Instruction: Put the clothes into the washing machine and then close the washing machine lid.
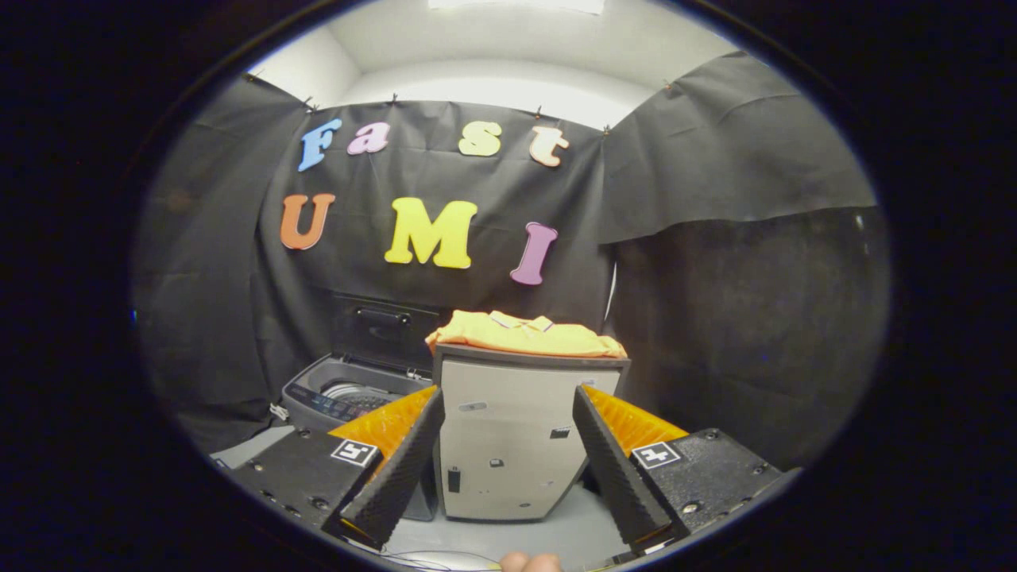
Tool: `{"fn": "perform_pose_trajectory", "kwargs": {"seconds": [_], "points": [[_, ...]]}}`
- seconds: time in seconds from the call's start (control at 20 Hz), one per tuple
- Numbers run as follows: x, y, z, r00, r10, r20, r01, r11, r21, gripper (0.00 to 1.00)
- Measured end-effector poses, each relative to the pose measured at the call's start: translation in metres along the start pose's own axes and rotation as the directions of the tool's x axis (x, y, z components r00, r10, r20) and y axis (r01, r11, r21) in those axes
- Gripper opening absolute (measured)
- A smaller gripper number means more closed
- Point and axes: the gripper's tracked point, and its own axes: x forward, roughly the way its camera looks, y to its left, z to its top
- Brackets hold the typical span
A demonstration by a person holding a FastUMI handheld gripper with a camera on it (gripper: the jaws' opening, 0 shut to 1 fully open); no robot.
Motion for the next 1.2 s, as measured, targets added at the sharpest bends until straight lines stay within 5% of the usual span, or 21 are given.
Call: {"fn": "perform_pose_trajectory", "kwargs": {"seconds": [0.8, 1.2], "points": [[0.200, -0.035, 0.044, 0.992, 0.019, -0.122, -0.017, 1.000, 0.023, 1.00], [0.327, -0.024, 0.066, 0.975, 0.099, -0.198, -0.105, 0.994, -0.019, 1.00]]}}
